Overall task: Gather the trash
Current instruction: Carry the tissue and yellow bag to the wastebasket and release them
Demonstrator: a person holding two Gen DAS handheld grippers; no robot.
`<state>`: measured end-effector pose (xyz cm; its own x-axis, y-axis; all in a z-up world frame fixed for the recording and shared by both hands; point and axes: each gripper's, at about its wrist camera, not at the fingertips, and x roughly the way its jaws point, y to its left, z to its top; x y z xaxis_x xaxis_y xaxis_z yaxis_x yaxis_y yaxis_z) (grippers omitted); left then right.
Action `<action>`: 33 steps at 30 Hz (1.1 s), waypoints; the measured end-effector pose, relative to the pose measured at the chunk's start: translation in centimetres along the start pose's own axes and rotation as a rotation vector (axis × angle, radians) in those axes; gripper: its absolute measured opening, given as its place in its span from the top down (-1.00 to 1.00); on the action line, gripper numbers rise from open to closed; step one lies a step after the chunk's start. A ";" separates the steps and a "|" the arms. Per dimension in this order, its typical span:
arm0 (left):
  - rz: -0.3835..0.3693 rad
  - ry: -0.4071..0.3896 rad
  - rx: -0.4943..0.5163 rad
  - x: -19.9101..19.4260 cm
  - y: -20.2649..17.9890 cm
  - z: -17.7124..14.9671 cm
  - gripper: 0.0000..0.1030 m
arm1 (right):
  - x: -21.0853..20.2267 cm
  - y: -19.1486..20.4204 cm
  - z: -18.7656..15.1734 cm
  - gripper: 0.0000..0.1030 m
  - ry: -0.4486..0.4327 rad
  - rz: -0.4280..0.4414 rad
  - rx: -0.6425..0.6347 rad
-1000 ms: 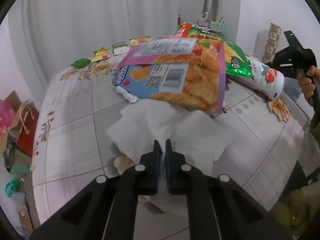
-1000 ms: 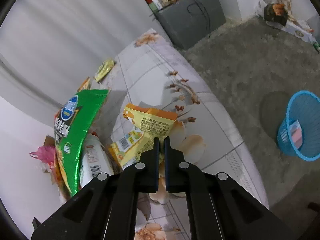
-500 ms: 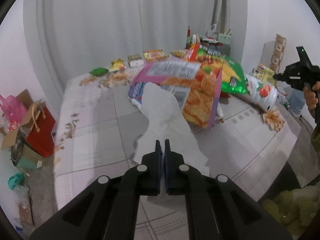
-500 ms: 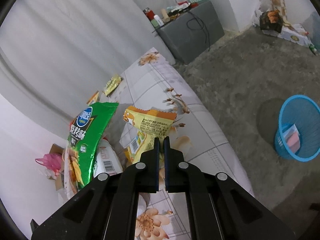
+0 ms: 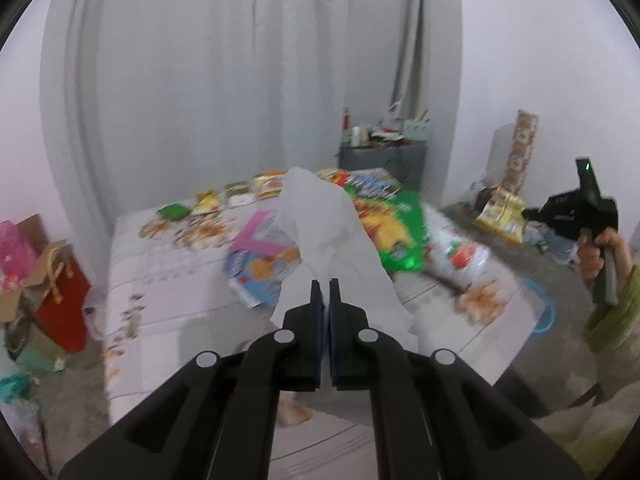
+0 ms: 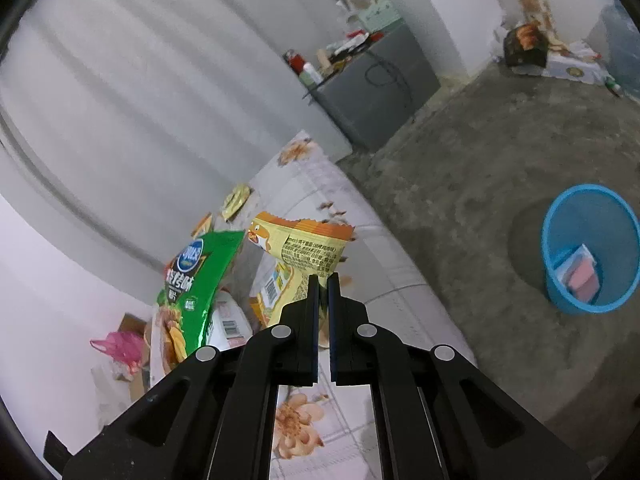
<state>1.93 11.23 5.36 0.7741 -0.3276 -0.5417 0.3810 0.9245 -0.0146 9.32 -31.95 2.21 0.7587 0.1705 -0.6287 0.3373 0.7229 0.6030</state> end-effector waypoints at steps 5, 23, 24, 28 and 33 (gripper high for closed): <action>-0.128 -0.021 0.017 1.6 -2.8 2.7 0.95 | -2.9 -3.1 0.0 0.95 -0.059 -0.011 0.062; -0.609 0.304 0.369 20.8 -31.0 13.3 0.95 | -11.2 -19.8 -1.9 0.95 -0.271 -0.265 0.374; -0.615 0.336 0.406 22.4 -33.1 13.1 0.95 | -11.3 -20.7 -2.0 0.95 -0.277 -0.283 0.392; -0.624 0.472 0.510 28.6 -40.7 11.5 0.94 | -11.2 -23.5 -2.4 0.94 -0.280 -0.331 0.441; -0.639 0.627 0.570 34.4 -49.6 7.3 0.93 | -9.1 -27.3 -2.8 0.94 -0.241 -0.371 0.515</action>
<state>13.34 -47.28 -6.40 0.0092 -0.4103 -0.9119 0.9316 0.3348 -0.1413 -8.34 -51.36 -9.88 0.6243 -0.2243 -0.7483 0.7764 0.2838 0.5627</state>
